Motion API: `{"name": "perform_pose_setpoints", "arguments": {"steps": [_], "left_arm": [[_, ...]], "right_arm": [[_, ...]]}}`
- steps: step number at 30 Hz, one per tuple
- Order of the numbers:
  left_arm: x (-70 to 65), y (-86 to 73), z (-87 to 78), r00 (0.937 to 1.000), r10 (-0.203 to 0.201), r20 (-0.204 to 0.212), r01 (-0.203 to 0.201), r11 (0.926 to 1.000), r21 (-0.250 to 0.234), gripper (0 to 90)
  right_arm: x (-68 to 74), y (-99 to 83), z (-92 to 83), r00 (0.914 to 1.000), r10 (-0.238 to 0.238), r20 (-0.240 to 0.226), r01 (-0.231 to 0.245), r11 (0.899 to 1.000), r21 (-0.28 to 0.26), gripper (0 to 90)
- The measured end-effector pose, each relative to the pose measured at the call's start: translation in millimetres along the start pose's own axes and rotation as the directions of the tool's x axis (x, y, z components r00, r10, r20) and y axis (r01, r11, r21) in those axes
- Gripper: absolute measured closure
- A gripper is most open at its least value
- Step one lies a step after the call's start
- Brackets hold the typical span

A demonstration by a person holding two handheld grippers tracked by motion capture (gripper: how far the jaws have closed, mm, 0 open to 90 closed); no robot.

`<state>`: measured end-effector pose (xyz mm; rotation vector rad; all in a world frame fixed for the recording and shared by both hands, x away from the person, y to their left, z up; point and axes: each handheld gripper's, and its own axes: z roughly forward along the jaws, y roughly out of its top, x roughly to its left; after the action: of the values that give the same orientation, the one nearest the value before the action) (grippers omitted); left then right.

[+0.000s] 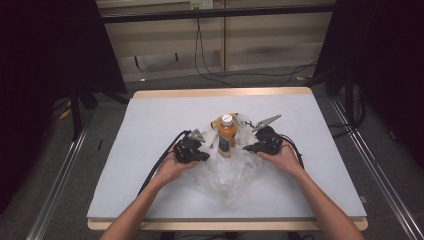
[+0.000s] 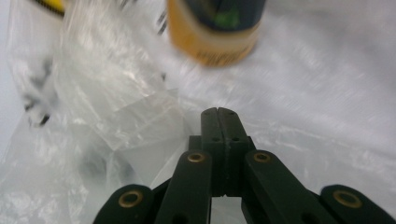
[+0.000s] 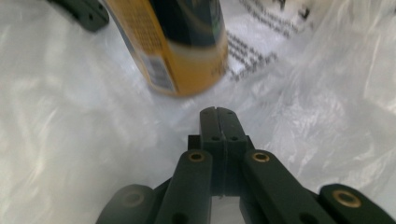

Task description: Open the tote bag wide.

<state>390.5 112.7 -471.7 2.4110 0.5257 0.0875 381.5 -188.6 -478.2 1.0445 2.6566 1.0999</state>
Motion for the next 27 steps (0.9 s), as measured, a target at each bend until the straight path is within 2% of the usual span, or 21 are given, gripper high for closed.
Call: {"name": "perform_pose_setpoints", "arguments": {"steps": [2,4,5,6,7,8,10,11,12,13,14,15,18,19,20,24,27], "left_arm": [[6.2,-3.4,-2.9,0.9995,-0.021,-0.024,0.021,0.9998,0.0,90.0],[13.3,-6.1,-6.1,0.9992,-0.018,-0.037,0.018,0.9998,0.008,90.0],[16.7,-10.9,-6.7,0.9954,-0.083,-0.047,0.082,0.9959,-0.039,90.0],[20.6,-13.1,-10.1,0.9967,-0.06,-0.054,0.059,0.9981,-0.017,90.0],[20.6,-13.1,-10.1,0.9967,-0.06,-0.054,0.059,0.9981,-0.017,90.0],[22.0,-15.6,-11.5,0.9951,-0.082,-0.055,0.08,0.9963,-0.032,90.0],[25.6,-21.5,-16.9,0.9942,-0.08,-0.072,0.078,0.9966,-0.026,90.0],[28.4,-23.8,-20.1,0.9959,-0.059,-0.068,0.059,0.9982,-0.006,90.0],[27.4,-27.5,-22.2,0.9927,-0.096,-0.074,0.094,0.9952,-0.028,90.0],[27.0,-33.4,-26.1,0.9907,-0.111,-0.079,0.108,0.9933,-0.041,90.0],[27.0,-33.4,-26.1,0.9907,-0.111,-0.079,0.108,0.9933,-0.041,90.0],[29.6,-40.6,-33.4,0.9904,-0.105,-0.09,0.103,0.9944,-0.023,90.0],[32.9,-45.9,-37.4,0.9899,-0.112,-0.087,0.11,0.9935,-0.03,90.0],[33.1,-47.5,-38.6,0.9878,-0.124,-0.093,0.122,0.992,-0.034,90.0],[34.2,-48.7,-39.8,0.9878,-0.125,-0.093,0.122,0.9919,-0.034,90.0],[30.8,-46.5,-33.9,0.9889,-0.129,-0.074,0.124,0.9901,-0.066,90.0],[27.1,-42.8,-30.4,0.9909,-0.12,-0.061,0.116,0.991,-0.067,90.0]], "right_arm": [[-3.9,-6.3,-1.7,0.9998,0.019,-0.008,-0.02,1.0,-0.019,90.0],[-7.6,-9.0,-6.3,0.9999,0.006,0.015,-0.006,1.0,-0.016,90.0],[-11.1,-14.2,-11.1,0.9995,0.002,0.032,-0.001,1.0,-0.023,90.0],[-13.5,-17.4,-13.7,0.9994,0.014,0.032,-0.013,1.0,-0.028,90.0],[-13.5,-17.4,-13.7,0.9994,0.014,0.032,-0.013,1.0,-0.028,90.0],[-16.5,-22.8,-18.9,0.9992,0.014,0.037,-0.013,0.999,-0.032,90.0],[-16.6,-25.1,-21.5,0.9989,0.016,0.043,-0.015,0.999,-0.029,90.0],[-16.3,-27.8,-23.9,0.9984,0.01,0.056,-0.008,1.0,-0.03,90.0],[-16.0,-30.0,-25.4,0.9986,0.018,0.05,-0.016,0.999,-0.035,90.0],[-16.2,-33.9,-30.0,0.9975,0.013,0.069,-0.011,1.0,-0.027,90.0],[-16.2,-33.9,-30.0,0.9975,0.013,0.069,-0.011,1.0,-0.027,90.0],[-16.7,-36.4,-32.6,0.9975,0.008,0.07,-0.006,1.0,-0.028,90.0],[-17.4,-40.1,-37.9,0.996,0.012,0.088,-0.011,1.0,-0.016,90.0],[-17.2,-45.0,-42.2,0.994,0.022,0.107,-0.02,1.0,-0.017,90.0],[-17.5,-47.2,-43.6,0.9945,0.029,0.1,-0.027,0.999,-0.026,90.0],[-17.2,-47.0,-40.4,0.9939,0.034,0.104,-0.029,0.998,-0.051,90.0],[-15.7,-44.5,-37.3,0.9928,0.042,0.112,-0.036,0.998,-0.055,90.0]]}}
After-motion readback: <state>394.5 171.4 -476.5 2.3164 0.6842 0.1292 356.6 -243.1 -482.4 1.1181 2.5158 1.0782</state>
